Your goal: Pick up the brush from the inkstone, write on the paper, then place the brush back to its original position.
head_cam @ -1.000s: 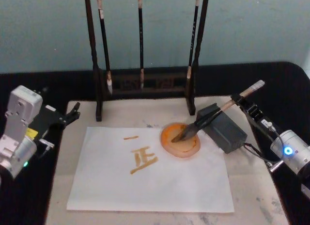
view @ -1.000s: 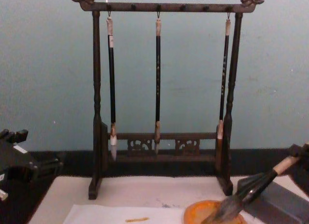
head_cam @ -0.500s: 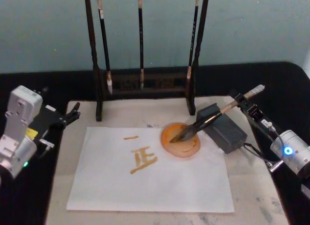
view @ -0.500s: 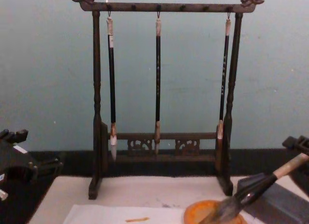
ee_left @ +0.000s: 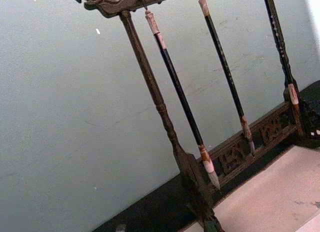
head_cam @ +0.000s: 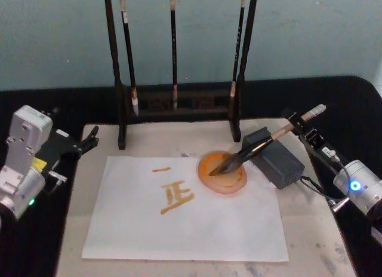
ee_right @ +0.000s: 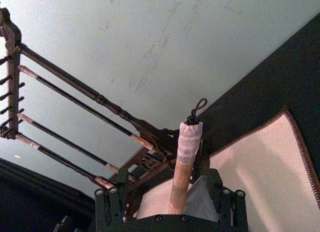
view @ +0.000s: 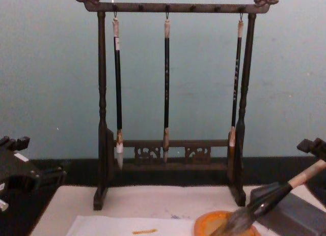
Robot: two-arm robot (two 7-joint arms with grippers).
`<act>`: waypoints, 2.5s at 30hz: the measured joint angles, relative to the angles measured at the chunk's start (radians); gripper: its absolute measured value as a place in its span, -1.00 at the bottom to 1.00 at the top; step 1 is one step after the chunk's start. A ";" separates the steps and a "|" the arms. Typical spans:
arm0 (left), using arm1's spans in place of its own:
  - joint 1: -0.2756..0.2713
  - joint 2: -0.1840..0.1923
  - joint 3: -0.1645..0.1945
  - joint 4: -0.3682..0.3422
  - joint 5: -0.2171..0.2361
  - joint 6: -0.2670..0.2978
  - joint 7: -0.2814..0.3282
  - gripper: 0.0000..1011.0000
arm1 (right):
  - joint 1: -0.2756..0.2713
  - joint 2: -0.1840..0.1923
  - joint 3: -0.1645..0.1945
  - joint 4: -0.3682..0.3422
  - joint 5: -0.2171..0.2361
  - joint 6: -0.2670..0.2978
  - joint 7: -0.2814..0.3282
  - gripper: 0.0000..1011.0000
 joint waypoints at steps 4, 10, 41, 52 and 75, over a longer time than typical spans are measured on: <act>0.000 0.000 0.000 0.000 0.000 0.000 0.000 1.00 | 0.000 0.000 0.000 0.000 0.000 0.000 0.000 0.98; 0.000 0.000 0.000 0.000 0.000 0.000 0.000 1.00 | 0.000 0.000 0.000 0.000 0.000 0.000 0.000 0.98; 0.000 0.000 0.000 0.000 0.000 0.000 0.000 1.00 | -0.238 0.183 -0.076 -0.399 -0.405 -0.262 -0.296 0.98; 0.000 0.000 0.000 0.000 0.000 0.000 0.000 1.00 | -0.135 0.172 -0.215 -0.345 -0.922 -0.292 -0.531 0.98; 0.000 0.000 0.000 0.000 0.000 0.000 0.000 1.00 | -0.082 0.131 -0.270 -0.278 -1.161 -0.279 -0.624 0.98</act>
